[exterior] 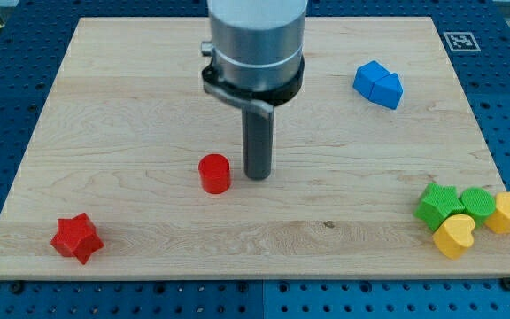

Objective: Push the red circle into the red star

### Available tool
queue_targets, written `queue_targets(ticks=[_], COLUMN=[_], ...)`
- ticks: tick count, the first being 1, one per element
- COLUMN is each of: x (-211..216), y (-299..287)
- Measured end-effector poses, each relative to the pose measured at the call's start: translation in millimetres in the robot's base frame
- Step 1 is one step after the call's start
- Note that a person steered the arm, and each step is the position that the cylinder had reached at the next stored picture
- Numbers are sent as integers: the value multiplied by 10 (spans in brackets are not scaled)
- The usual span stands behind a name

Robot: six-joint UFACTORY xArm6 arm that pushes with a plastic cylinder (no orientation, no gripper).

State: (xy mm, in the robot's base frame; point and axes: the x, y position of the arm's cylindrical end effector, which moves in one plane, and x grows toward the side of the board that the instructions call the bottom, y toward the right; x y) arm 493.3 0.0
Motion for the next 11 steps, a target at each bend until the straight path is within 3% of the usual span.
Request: queue_targets(ticks=[1, 4, 9, 11], x=[-38, 39, 307, 458], y=[-9, -1001, -882, -1377])
